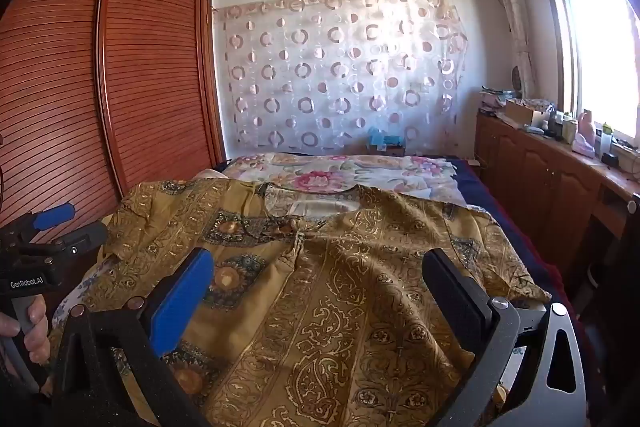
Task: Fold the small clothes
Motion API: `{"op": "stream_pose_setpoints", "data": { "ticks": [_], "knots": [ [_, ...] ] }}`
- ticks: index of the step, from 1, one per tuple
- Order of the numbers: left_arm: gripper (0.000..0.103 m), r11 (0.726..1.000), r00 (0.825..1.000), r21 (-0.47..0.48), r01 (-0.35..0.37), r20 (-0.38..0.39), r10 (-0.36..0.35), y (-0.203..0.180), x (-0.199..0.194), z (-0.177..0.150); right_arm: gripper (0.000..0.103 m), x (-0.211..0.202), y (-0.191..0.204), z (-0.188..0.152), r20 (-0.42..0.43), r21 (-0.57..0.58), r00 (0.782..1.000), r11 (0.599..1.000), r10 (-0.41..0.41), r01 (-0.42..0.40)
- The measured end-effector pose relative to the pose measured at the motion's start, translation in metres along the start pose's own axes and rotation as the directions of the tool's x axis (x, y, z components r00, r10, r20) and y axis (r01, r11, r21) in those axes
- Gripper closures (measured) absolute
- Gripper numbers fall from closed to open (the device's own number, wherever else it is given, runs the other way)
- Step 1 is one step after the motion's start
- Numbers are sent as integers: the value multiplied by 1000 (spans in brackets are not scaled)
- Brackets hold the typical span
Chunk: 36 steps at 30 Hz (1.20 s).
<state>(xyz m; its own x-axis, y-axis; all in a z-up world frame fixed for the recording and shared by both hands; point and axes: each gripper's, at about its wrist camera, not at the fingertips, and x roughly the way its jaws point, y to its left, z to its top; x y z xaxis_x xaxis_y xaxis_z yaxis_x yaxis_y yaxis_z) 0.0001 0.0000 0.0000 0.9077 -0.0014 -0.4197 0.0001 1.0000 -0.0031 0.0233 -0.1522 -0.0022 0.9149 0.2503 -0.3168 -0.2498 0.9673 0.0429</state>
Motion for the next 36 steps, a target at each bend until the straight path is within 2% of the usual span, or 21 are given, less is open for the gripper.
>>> {"op": "stream_pose_setpoints", "data": {
  "ticks": [36],
  "knots": [
    [0, 1000, 1000, -1, 5, -13, -5, -3, 3, -3, 0, 0, -1, -1, -8, 17, 1000, 1000, -9, 9]
  ]
}}
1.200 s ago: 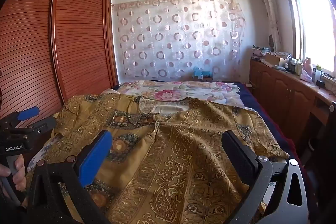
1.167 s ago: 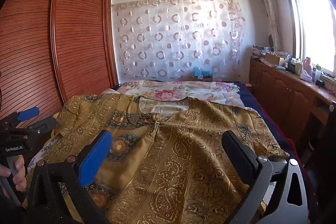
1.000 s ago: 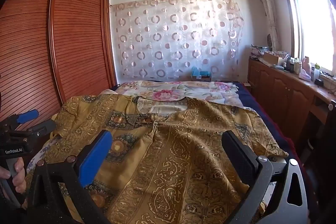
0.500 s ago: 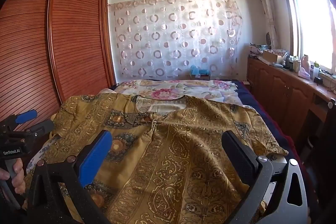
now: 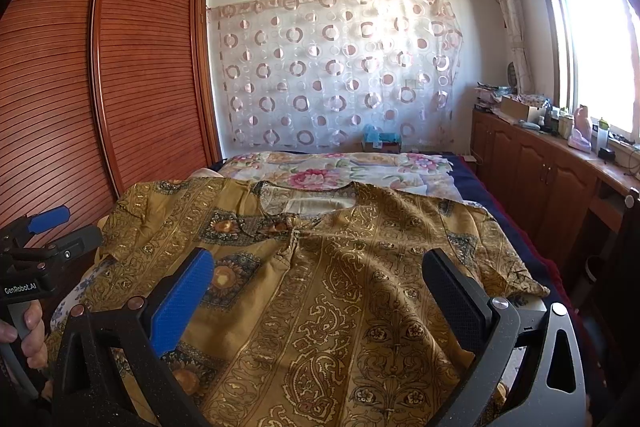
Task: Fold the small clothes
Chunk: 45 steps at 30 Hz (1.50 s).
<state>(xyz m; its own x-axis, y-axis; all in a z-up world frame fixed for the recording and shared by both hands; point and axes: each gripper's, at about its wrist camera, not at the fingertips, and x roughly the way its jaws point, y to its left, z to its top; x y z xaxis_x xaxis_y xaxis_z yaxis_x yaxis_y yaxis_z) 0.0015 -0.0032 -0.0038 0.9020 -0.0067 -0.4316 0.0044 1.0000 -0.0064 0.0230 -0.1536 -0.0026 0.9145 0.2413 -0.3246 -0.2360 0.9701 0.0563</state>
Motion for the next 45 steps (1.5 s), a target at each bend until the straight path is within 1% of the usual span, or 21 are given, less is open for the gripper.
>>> {"op": "stream_pose_setpoints", "data": {
  "ticks": [13, 14, 17, 45],
  "knots": [
    [0, 1000, 1000, 1, 0, 5, 0, -1, -3, 3, 0, 0, 0, 0, 0, 1, 1000, 1000, -1, 1],
    [0, 1000, 1000, 2, 0, 7, 0, -2, -10, 12, 0, 0, 0, 0, 0, 0, 1000, 1000, 0, 0],
    [0, 1000, 1000, 3, 1, 7, -1, -2, -11, 13, 0, 0, 0, 0, 0, 2, 1000, 1000, -1, 1],
    [0, 1000, 1000, 5, 0, 12, 0, -2, -11, 13, 0, -1, 0, 1, 0, 5, 1000, 1000, -5, 5]
  ]
}}
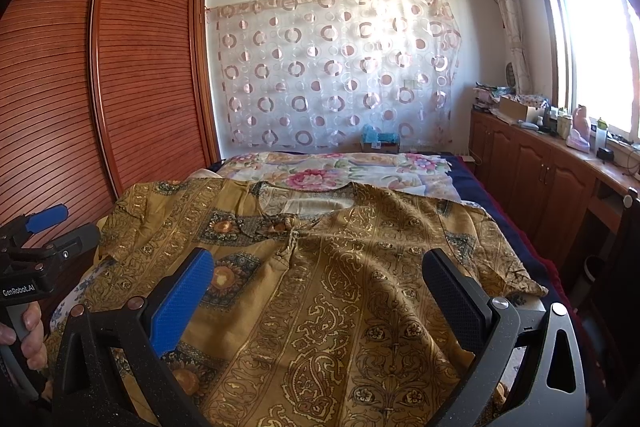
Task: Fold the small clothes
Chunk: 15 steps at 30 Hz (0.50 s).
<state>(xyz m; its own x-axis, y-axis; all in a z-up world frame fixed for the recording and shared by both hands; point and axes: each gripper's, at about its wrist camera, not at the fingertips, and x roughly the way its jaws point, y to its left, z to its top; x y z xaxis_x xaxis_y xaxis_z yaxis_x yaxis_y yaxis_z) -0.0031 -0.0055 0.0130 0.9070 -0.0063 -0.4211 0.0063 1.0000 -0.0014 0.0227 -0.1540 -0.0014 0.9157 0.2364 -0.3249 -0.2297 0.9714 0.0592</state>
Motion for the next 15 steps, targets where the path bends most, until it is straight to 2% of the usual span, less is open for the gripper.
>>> {"op": "stream_pose_setpoints", "data": {
  "ticks": [15],
  "knots": [
    [0, 1000, 1000, -3, 6, -4, -6, -1, -1, 3, 0, 3, 1, -1, -5, -1, 1000, 1000, 9, -9]
  ]
}}
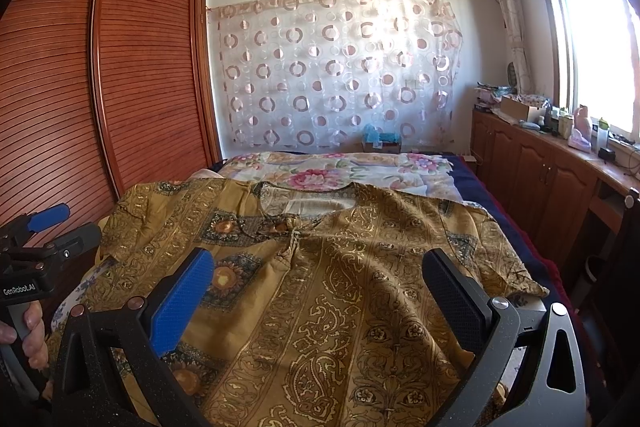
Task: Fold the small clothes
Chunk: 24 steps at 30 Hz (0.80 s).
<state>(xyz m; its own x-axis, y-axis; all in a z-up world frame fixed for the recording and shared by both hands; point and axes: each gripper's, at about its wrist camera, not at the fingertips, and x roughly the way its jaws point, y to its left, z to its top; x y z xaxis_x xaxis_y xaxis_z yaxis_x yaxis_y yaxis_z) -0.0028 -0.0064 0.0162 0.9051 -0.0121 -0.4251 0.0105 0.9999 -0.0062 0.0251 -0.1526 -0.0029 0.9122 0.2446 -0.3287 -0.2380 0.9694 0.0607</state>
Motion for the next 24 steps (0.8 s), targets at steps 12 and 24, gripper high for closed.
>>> {"op": "stream_pose_setpoints", "data": {
  "ticks": [12, 24],
  "knots": [
    [0, 999, 996, -39, -4, -87, 1, 50, 20, -21, 0, 32, 3, -8, -99, -22, 990, 995, 99, -102],
    [0, 989, 990, -122, -89, -122, 74, 136, 25, -39, 3, 48, 8, 1, -143, -44, 977, 986, 155, -163]
  ]
}}
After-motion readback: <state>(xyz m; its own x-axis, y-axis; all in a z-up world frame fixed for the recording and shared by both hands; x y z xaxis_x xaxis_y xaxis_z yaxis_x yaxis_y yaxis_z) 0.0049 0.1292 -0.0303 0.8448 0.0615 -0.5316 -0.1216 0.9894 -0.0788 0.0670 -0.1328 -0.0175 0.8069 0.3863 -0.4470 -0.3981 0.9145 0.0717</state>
